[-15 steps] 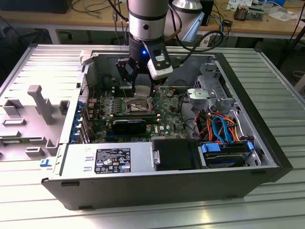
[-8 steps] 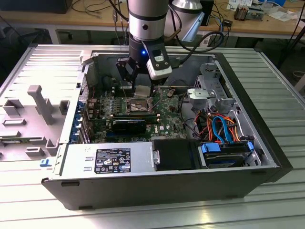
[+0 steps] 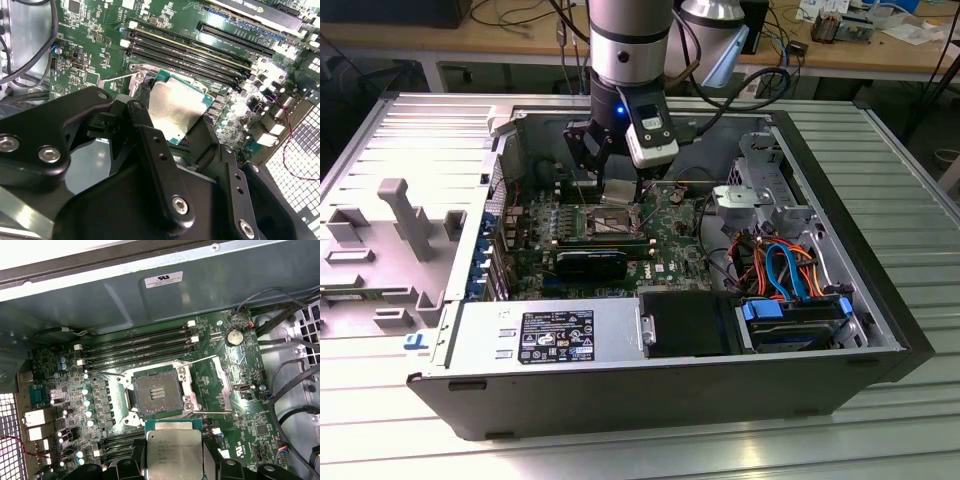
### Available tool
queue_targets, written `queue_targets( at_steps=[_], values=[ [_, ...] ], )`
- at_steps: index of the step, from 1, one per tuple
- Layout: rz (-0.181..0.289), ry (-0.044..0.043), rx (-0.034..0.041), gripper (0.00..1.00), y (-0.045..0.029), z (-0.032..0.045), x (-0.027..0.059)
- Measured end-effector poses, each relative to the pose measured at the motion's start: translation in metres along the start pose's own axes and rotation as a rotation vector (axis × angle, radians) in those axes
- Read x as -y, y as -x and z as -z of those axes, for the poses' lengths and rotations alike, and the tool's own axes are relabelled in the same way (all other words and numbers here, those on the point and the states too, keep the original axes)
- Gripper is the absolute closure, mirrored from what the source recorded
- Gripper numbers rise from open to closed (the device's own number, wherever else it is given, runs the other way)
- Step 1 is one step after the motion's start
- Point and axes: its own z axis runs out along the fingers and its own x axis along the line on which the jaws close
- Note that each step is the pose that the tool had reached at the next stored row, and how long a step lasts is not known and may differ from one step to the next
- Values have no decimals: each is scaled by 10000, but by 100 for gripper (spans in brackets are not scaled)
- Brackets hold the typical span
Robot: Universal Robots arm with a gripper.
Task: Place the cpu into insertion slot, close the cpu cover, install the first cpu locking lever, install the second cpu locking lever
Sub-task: 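Place the cpu into insertion slot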
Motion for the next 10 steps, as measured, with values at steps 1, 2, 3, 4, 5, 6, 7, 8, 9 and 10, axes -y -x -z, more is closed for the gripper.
queue_targets(
  at_steps=[1, 2, 3, 4, 5, 6, 7, 8, 9, 10],
  values=[
    [-30, 0, 1, 46, 0, 0, 0],
    [-65, 0, 3, 46, 0, -1, 0],
    [-112, 1, 5, 46, 0, -2, 0],
    [-143, 0, 7, 46, 0, -2, 0],
    [-181, -1, 9, 46, 0, -3, 0],
    [-214, -1, 10, 46, 0, -3, 0],
    [-272, 0, 13, 46, 0, -4, 0],
    [-313, 0, 15, 46, 0, -5, 0],
    [-341, 0, 16, 46, 0, -5, 0],
    [-391, -1, 18, 46, 0, -6, 0]
  ],
)
